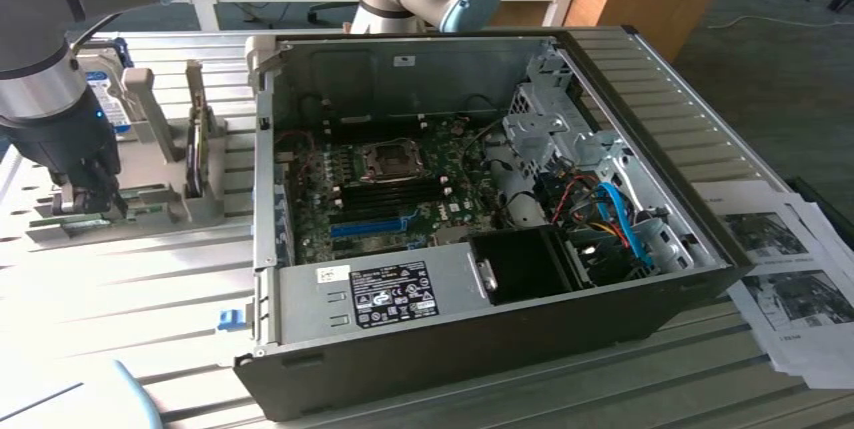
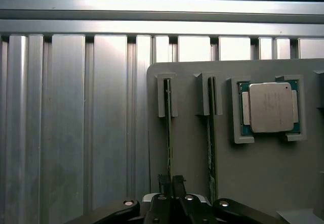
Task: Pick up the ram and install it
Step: 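Pick up the ram and move it above insertion slot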
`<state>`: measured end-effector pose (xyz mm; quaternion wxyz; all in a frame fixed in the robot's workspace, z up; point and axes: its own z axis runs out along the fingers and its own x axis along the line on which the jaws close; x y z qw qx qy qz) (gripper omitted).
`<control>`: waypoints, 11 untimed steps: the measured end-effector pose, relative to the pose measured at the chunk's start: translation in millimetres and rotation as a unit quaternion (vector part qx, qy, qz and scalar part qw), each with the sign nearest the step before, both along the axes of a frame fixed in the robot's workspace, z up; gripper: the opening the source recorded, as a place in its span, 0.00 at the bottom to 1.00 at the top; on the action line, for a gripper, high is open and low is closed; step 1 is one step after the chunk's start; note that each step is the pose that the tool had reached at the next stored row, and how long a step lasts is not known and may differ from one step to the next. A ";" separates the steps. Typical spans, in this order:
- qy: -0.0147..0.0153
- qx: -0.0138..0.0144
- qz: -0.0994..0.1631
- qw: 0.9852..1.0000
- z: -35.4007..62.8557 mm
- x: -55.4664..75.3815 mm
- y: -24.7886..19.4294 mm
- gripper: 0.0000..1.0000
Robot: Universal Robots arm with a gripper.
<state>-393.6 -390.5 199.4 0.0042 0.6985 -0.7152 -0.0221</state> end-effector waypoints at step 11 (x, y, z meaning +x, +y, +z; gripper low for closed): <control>0.000 0.000 0.000 1.000 1.4 0.0 0.0 0.11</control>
